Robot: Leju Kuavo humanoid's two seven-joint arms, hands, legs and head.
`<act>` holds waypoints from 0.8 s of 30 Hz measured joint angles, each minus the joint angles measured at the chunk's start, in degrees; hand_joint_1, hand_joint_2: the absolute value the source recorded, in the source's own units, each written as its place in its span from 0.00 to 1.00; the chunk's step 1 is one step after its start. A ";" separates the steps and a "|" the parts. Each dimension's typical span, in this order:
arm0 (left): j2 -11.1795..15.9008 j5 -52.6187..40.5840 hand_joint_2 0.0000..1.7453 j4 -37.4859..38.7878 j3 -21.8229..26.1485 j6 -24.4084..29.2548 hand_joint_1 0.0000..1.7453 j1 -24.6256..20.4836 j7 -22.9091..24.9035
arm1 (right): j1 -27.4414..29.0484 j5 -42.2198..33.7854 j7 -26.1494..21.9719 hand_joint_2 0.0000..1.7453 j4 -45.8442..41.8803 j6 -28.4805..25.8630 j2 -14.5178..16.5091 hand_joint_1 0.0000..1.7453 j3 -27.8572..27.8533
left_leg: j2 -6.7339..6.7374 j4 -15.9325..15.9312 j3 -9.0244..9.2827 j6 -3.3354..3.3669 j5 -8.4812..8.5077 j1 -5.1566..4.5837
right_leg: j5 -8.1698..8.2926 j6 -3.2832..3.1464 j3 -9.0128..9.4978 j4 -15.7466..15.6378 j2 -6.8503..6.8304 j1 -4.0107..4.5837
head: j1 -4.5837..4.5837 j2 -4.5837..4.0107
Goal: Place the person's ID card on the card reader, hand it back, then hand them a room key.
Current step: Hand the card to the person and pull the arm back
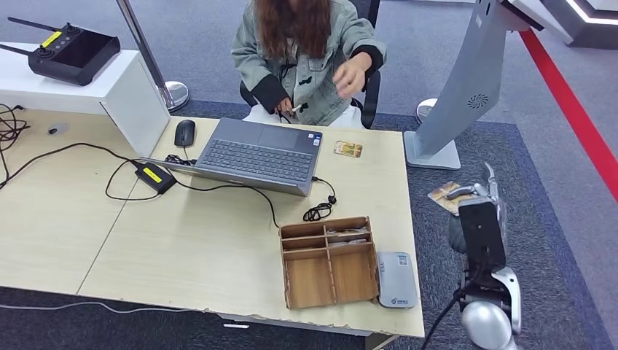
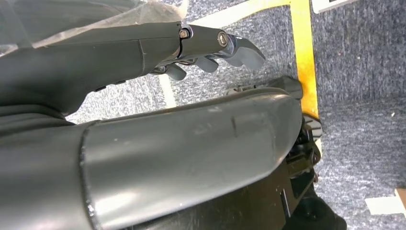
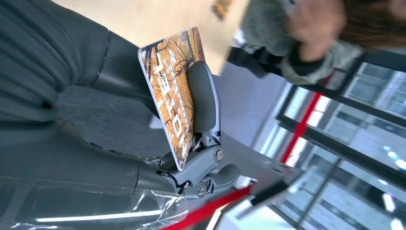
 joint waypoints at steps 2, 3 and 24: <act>-0.19 0.00 0.00 0.00 -0.45 -0.27 0.00 -0.23 0.34 | -4.05 2.15 2.55 1.00 -1.89 1.90 -0.09 1.00 0.48 | 0.00 0.00 0.00 -0.01 0.04 -0.01 | 0.03 -0.01 0.01 0.01 0.00 -0.01 | 0.00 0.00; -0.28 0.00 0.00 0.00 -0.78 -0.46 0.00 -0.36 0.48 | -6.21 3.33 3.57 1.00 -2.29 2.61 -0.02 1.00 0.93 | -0.01 0.00 0.00 -0.01 0.05 -0.01 | 0.04 -0.02 0.02 0.01 0.00 -0.01 | 0.01 0.00; -1.65 0.00 0.00 0.00 -5.54 -2.59 0.00 -1.76 1.08 | -28.21 2.47 -1.67 1.00 23.27 -0.88 12.79 1.00 15.64 | -0.14 -0.01 -0.01 -0.08 0.09 0.06 | 0.02 -0.06 -0.03 0.09 -0.08 0.05 | 0.01 0.00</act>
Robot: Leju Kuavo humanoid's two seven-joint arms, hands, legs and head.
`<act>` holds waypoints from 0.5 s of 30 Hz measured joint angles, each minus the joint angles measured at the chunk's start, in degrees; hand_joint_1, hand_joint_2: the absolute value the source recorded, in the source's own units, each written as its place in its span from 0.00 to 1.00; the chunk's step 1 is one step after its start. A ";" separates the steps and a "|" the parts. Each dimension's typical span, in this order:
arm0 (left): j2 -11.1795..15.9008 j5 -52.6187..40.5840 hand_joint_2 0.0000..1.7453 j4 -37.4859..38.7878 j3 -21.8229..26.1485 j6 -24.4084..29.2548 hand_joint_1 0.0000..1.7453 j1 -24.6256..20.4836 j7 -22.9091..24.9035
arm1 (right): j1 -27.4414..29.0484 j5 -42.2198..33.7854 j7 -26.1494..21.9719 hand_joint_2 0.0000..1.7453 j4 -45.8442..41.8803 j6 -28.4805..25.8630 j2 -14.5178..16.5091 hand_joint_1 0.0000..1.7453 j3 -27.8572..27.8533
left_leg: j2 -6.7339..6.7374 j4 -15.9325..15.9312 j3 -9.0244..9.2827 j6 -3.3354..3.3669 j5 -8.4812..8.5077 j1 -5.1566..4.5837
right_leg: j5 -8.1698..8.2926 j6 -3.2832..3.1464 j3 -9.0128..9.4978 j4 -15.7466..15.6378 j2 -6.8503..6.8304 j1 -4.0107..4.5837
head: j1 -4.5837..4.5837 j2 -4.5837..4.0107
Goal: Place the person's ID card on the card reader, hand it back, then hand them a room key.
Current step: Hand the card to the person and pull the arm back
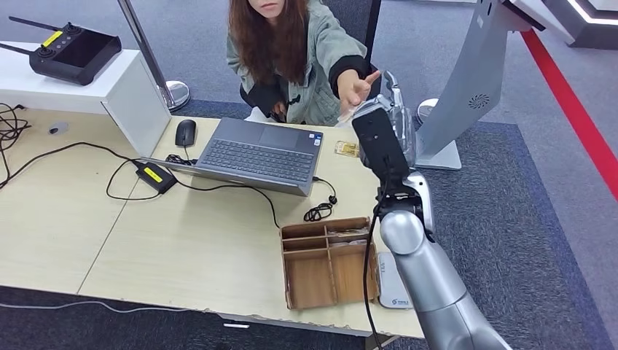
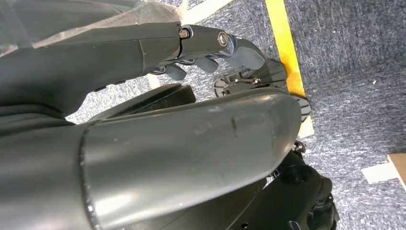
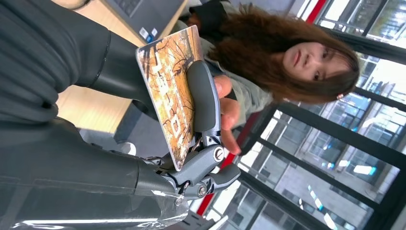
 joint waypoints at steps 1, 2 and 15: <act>0.00 0.00 0.00 0.00 -0.01 -0.02 0.00 0.01 -0.04 | -0.17 -0.25 -0.07 1.00 0.75 -0.04 0.32 1.00 0.30 | 0.00 0.00 0.00 0.00 0.00 0.00 | 0.00 0.00 0.00 0.00 0.00 0.00 | 0.00 0.00; 0.00 0.00 0.00 0.00 -0.02 -0.03 0.00 0.01 -0.10 | -0.35 -0.46 -0.15 1.00 1.43 -0.08 0.62 1.00 0.58 | 0.00 0.00 0.00 0.00 0.00 -0.01 | 0.00 0.00 0.00 0.00 0.00 -0.01 | 0.00 0.00; 0.02 0.00 0.00 0.00 -0.01 0.07 0.00 0.15 -0.34 | -0.75 -2.25 -0.43 1.00 5.86 -0.10 1.97 0.00 2.61 | 0.00 0.01 -0.01 0.01 -0.01 -0.01 | 0.00 0.01 -0.03 -0.02 0.01 -0.01 | 0.00 0.00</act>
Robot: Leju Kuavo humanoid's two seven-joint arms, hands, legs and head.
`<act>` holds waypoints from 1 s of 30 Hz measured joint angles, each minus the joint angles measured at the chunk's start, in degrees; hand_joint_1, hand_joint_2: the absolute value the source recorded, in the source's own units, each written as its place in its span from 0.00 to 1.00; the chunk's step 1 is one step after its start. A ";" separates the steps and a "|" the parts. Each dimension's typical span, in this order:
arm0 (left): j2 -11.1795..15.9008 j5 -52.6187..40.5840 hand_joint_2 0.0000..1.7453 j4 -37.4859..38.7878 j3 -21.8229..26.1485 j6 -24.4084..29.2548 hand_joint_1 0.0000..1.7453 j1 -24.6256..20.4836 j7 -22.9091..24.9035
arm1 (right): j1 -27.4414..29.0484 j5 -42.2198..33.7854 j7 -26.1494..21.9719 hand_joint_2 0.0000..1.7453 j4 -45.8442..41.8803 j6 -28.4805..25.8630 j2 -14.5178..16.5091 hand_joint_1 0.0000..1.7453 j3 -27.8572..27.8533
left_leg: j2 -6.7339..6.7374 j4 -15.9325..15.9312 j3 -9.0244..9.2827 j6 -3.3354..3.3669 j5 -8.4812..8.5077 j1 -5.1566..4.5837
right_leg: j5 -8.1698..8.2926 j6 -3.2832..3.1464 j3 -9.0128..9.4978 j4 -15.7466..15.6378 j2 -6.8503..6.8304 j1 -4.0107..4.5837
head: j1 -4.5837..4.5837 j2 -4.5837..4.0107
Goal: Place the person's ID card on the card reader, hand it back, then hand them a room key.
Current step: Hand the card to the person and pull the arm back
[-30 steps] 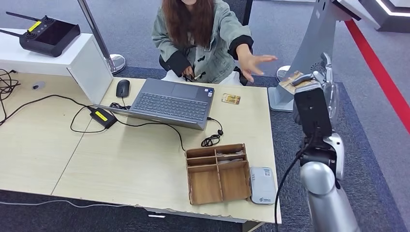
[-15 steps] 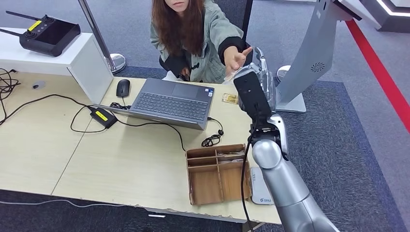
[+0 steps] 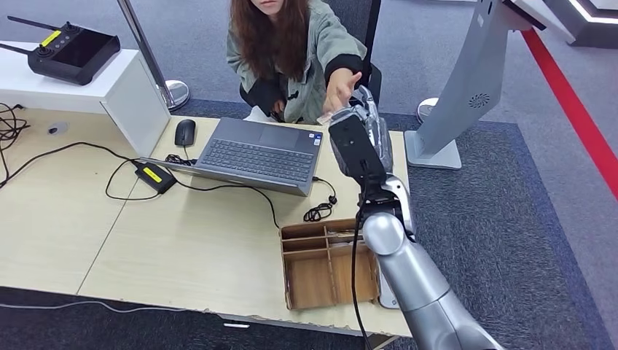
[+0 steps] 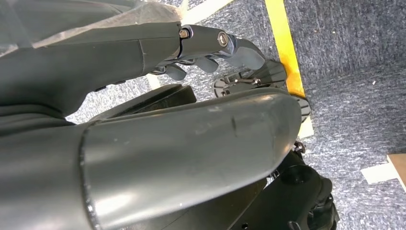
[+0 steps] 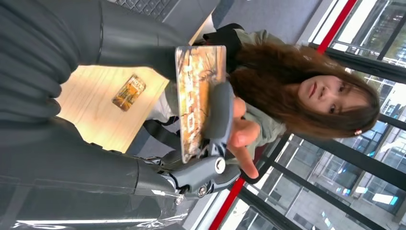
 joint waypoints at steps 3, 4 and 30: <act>0.00 0.01 0.00 0.00 0.00 0.20 0.00 0.10 -0.22 | 0.04 -1.09 0.17 1.00 0.22 0.57 -0.01 0.00 0.41 | 0.00 0.00 0.00 0.00 0.00 0.00 | 0.00 0.00 -0.01 0.00 0.00 0.00 | 0.00 0.00; 0.00 0.02 0.00 0.00 0.00 0.28 0.00 0.13 -0.36 | 0.06 -1.39 0.29 1.00 0.19 0.87 -0.04 0.00 0.52 | 0.01 0.00 0.01 0.00 0.00 0.00 | 0.00 0.00 -0.01 0.00 0.00 0.00 | -0.01 0.00; 1.17 0.27 0.00 0.00 1.63 1.14 0.00 2.20 -4.25 | 16.16 17.83 17.18 1.00 -37.20 22.87 -23.71 0.07 2.46 | 0.07 0.01 0.07 0.08 -0.09 -0.06 | -0.04 0.06 0.04 -0.08 0.05 -0.04 | -0.01 0.00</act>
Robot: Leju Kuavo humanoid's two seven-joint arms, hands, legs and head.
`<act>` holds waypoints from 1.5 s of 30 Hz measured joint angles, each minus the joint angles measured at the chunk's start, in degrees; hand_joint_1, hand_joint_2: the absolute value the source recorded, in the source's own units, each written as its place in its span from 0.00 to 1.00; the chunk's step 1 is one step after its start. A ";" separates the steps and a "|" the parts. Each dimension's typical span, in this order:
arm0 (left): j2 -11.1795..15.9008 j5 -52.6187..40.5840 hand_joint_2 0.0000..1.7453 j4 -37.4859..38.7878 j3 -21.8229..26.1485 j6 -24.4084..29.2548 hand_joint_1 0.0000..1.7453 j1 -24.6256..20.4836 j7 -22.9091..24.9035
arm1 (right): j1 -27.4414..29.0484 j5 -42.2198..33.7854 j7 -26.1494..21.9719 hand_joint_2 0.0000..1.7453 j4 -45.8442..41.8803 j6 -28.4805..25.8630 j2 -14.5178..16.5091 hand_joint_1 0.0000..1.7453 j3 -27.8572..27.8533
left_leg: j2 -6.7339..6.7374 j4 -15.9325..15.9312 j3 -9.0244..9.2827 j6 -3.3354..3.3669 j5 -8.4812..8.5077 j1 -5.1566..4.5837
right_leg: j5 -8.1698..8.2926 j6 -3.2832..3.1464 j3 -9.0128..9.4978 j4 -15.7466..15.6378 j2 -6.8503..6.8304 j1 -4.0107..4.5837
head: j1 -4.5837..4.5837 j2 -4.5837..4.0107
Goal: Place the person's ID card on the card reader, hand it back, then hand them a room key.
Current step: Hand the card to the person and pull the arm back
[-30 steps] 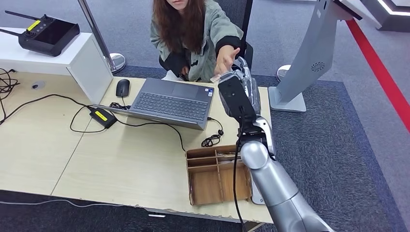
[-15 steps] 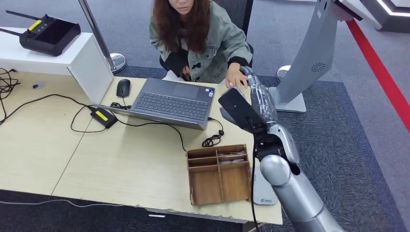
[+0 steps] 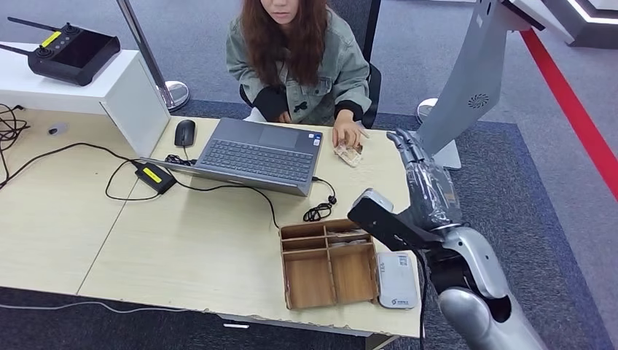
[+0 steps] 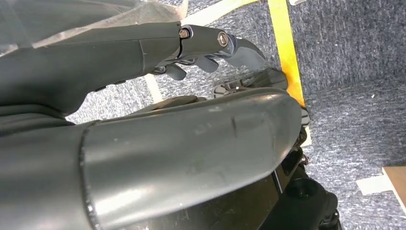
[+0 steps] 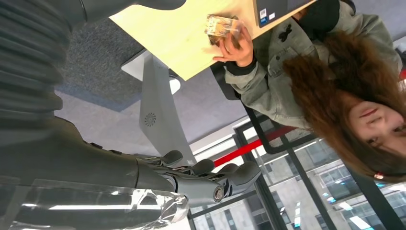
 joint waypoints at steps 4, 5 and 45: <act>0.01 -0.08 0.00 0.00 0.07 0.00 0.00 -0.02 0.07 | 1.68 0.40 -1.28 1.00 -0.36 -0.16 -0.48 0.22 0.46 | -0.01 -0.01 -0.01 0.00 0.00 0.02 | 0.00 0.00 0.00 0.01 0.00 0.01 | 0.00 0.00; 0.02 -0.10 0.00 0.00 0.08 0.00 0.00 -0.03 0.09 | 2.03 0.50 -1.59 1.00 -0.34 -0.26 -0.50 0.25 0.59 | -0.01 -0.01 -0.01 0.00 0.00 0.03 | 0.00 0.00 0.00 0.02 0.00 0.02 | 0.00 0.00; 0.03 -0.27 0.00 0.00 1.49 -0.48 0.00 -0.27 0.54 | 6.90 -1.89 -8.61 1.00 14.00 -8.11 3.33 0.48 2.42 | -0.01 -0.01 -0.02 -0.01 0.00 0.02 | -0.01 0.00 -0.01 0.02 -0.01 0.02 | 0.00 0.00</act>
